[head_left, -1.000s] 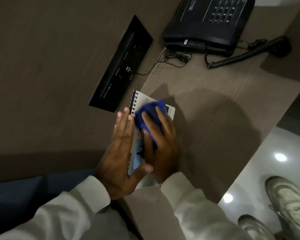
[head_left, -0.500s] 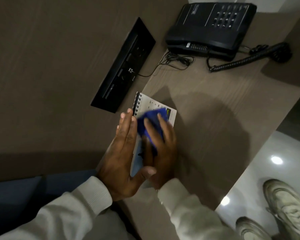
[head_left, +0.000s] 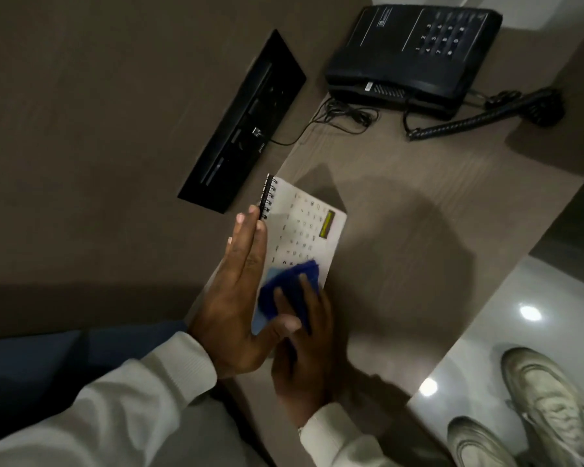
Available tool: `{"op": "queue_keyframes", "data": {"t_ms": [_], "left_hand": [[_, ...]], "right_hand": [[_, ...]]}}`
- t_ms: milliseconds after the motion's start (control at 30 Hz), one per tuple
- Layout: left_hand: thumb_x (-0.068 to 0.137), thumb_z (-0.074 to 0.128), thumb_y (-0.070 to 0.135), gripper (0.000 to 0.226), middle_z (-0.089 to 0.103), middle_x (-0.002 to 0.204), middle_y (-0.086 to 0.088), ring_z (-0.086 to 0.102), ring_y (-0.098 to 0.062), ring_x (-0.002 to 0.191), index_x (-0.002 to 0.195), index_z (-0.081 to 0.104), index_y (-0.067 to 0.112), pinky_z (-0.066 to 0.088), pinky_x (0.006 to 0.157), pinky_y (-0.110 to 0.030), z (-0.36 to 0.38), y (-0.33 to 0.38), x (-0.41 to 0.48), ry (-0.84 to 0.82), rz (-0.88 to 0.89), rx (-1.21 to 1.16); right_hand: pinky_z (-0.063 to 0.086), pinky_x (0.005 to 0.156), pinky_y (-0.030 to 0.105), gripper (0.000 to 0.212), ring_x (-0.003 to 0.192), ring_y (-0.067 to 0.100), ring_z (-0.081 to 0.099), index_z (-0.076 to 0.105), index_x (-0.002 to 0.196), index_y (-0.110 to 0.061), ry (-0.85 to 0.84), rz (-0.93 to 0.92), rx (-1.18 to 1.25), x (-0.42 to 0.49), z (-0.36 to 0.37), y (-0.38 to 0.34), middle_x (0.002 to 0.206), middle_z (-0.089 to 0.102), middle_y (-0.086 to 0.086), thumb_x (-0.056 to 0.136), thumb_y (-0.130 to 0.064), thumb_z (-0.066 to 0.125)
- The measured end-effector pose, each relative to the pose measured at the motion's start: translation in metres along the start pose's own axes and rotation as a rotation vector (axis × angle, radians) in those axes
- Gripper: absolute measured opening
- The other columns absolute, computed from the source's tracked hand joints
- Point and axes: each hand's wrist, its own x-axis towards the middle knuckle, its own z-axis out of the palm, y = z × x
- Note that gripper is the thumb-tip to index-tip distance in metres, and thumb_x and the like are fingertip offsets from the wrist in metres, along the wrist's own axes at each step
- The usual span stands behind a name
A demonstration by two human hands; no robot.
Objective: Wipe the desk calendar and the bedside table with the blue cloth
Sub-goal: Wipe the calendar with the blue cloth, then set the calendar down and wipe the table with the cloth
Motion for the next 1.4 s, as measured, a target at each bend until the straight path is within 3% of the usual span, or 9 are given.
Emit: {"op": "queue_keyframes", "data": {"t_ms": [167,333,500,700,833,933,1067,1200,1400], "left_hand": [[0.084,0.040,0.072,0.106,-0.009,0.166,-0.005,-0.004,-0.030,0.154,0.152,0.006,-0.003,0.029,0.114,-0.062,0.002,0.000,0.000,0.013,0.025,0.008],[0.084,0.041,0.071,0.106,-0.009,0.165,-0.010,-0.005,-0.031,0.153,0.151,0.005,-0.003,0.029,0.114,-0.062,0.000,0.000,0.001,-0.007,0.030,0.044],[0.085,0.042,0.067,0.101,0.000,0.164,-0.015,0.001,-0.030,0.154,0.150,0.010,-0.002,0.022,0.120,-0.054,-0.001,0.008,-0.001,0.013,-0.014,0.106],[0.082,0.053,0.066,0.104,0.012,0.162,-0.022,0.012,-0.034,0.152,0.151,0.015,-0.002,0.018,0.122,-0.045,-0.010,0.010,-0.002,-0.017,-0.017,0.283],[0.082,0.046,0.068,0.104,0.009,0.164,-0.018,0.009,-0.033,0.153,0.153,0.007,0.004,0.022,0.120,-0.049,-0.014,0.019,0.002,-0.079,-0.095,0.282],[0.078,0.045,0.071,0.106,0.013,0.163,-0.018,0.017,-0.035,0.150,0.152,0.006,0.005,0.025,0.118,-0.054,-0.018,0.025,0.004,-0.123,-0.167,0.315],[0.083,0.039,0.065,0.094,0.017,0.162,-0.015,0.019,-0.033,0.149,0.152,0.016,0.006,0.008,0.119,-0.055,-0.009,0.031,0.005,-0.056,-0.195,0.405],[0.091,0.034,0.054,0.078,0.021,0.161,-0.019,0.020,-0.035,0.149,0.150,0.025,0.004,0.010,0.119,-0.060,0.031,0.068,0.008,0.081,-0.226,0.355],[0.093,0.027,0.056,0.078,0.021,0.161,-0.020,0.017,-0.038,0.150,0.151,0.021,0.004,0.012,0.120,-0.053,0.121,0.137,0.030,0.103,-0.534,0.046]], "right_hand": [[0.035,0.116,0.054,0.044,0.141,0.041,0.038,0.052,0.136,-0.019,0.154,0.055,0.114,0.079,-0.002,0.006,0.150,0.043,0.021,0.092,-0.018,0.053],[0.038,0.113,0.055,0.042,0.143,0.035,0.036,0.053,0.137,-0.015,0.235,0.165,0.136,0.118,-0.007,0.011,0.153,0.042,0.016,0.096,-0.018,0.049],[0.038,0.116,0.050,0.056,0.149,0.018,0.029,0.022,0.145,-0.051,-0.034,0.255,0.183,0.034,-0.017,-0.001,0.160,0.032,-0.002,0.097,-0.039,0.048],[0.036,0.119,0.038,0.048,0.145,0.009,0.034,0.042,0.131,-0.056,-0.389,0.344,0.119,-0.005,-0.063,-0.017,0.156,0.038,-0.008,0.099,-0.022,0.052],[0.022,0.120,0.023,0.042,0.146,0.017,0.035,0.050,0.136,-0.031,-0.444,0.233,-0.168,0.041,-0.135,-0.025,0.154,0.041,0.000,0.097,-0.015,0.056],[0.028,0.121,0.042,0.042,0.143,0.033,0.037,0.054,0.137,-0.017,-0.506,0.052,-0.458,0.103,-0.185,-0.021,0.153,0.042,0.014,0.096,-0.009,0.053],[0.021,0.122,0.052,0.056,0.148,0.046,0.019,0.040,0.147,-0.022,-0.767,-0.204,-0.943,0.176,-0.216,0.002,0.162,0.024,0.015,0.092,-0.015,0.048],[0.017,0.120,0.063,0.061,0.152,0.042,0.002,0.017,0.154,-0.029,-0.950,-0.309,-1.195,0.198,-0.225,0.031,0.167,0.006,0.008,0.099,-0.046,0.037],[0.018,0.116,0.070,0.086,0.151,0.045,0.008,0.010,0.155,-0.027,-0.957,-0.474,-1.266,0.199,-0.232,0.063,0.166,0.010,0.013,0.086,-0.077,0.021]]}}
